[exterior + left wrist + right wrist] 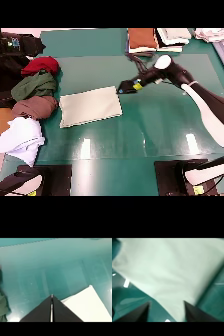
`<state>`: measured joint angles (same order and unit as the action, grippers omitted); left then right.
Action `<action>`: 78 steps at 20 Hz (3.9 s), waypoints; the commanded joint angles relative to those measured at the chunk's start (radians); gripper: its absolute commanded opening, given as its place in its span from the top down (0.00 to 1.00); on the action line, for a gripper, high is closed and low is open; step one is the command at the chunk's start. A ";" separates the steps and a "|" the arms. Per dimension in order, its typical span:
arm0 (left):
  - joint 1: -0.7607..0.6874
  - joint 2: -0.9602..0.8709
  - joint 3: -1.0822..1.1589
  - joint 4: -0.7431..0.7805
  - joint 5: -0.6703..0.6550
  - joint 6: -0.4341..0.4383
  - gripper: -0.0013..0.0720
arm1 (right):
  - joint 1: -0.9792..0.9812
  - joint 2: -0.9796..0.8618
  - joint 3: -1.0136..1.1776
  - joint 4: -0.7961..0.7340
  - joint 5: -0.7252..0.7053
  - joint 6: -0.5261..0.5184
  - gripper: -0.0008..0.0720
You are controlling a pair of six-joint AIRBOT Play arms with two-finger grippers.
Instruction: Fold the shirts.
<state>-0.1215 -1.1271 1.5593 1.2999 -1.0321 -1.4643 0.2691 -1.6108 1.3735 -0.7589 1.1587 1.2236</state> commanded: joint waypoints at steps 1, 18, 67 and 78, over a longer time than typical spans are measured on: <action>-0.010 0.001 0.000 -0.004 0.003 0.006 0.95 | -0.095 0.033 -0.214 0.042 -0.136 0.020 0.16; -0.105 0.000 0.000 0.007 -0.031 -0.035 0.95 | 0.103 -0.337 0.317 0.172 -0.170 -0.001 0.97; -0.288 -0.005 -0.010 0.002 0.030 -0.047 0.95 | -0.338 0.695 -0.240 -0.395 -0.078 0.191 0.46; -0.288 -0.005 -0.010 0.002 0.030 -0.047 0.95 | -0.102 0.696 -0.240 -0.395 -0.135 0.178 0.97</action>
<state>-0.4091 -1.1320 1.5494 1.3014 -1.0027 -1.5108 0.1463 -0.9150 1.1332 -1.1564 1.0264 1.4033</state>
